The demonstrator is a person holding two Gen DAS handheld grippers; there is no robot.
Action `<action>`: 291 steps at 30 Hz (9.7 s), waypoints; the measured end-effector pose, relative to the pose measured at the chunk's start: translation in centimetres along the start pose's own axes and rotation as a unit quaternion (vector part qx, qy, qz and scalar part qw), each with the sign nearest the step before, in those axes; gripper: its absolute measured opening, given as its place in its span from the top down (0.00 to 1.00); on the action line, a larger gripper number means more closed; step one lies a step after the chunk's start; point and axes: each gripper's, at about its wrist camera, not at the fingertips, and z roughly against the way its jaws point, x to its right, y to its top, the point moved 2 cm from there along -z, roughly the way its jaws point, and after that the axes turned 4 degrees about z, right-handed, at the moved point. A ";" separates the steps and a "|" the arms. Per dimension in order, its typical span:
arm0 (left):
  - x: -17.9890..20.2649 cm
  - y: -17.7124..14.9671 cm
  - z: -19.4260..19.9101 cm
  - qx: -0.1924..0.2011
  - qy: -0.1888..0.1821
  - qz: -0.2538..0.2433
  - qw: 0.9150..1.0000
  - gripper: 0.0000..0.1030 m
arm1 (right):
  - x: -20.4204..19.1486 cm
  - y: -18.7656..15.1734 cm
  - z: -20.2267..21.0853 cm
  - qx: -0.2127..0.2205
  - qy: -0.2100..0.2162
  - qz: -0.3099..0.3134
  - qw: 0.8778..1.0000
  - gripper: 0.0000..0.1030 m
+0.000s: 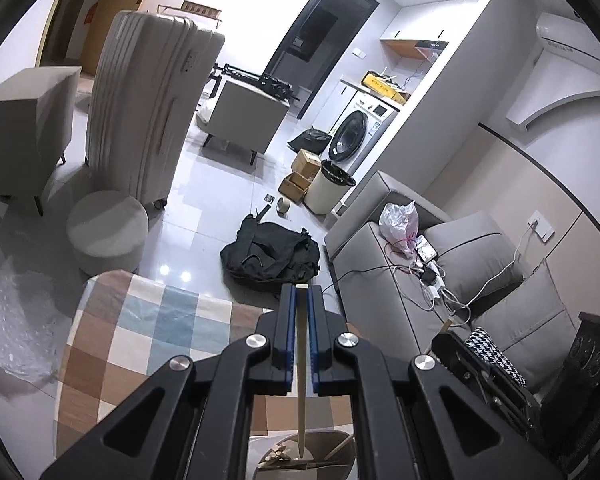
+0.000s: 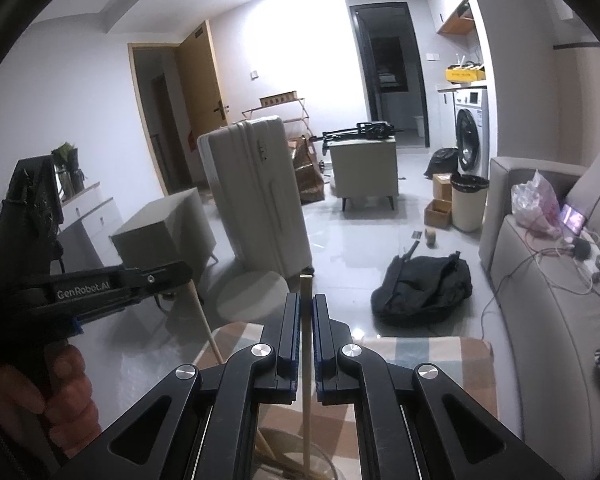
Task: Organize utensils
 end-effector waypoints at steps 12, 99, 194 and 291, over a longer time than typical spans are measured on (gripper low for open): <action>0.1 -0.6 -0.1 0.012 -0.007 -0.022 1.000 0.98 | -2.2 -1.5 -1.4 0.000 -0.003 0.069 0.998 0.95; -4.2 -19.1 3.8 -0.146 0.186 -0.121 0.964 0.16 | -3.8 -23.3 5.7 -0.238 -0.007 -0.090 0.967 0.26; -5.3 -23.9 -4.9 -0.348 0.202 -0.059 0.914 0.34 | 9.4 -26.0 5.6 -0.196 -0.018 -0.412 0.890 0.95; -5.1 -12.6 6.8 -0.102 0.070 -0.085 0.989 1.00 | -10.4 -32.0 -1.8 -0.392 0.251 0.566 0.681 0.85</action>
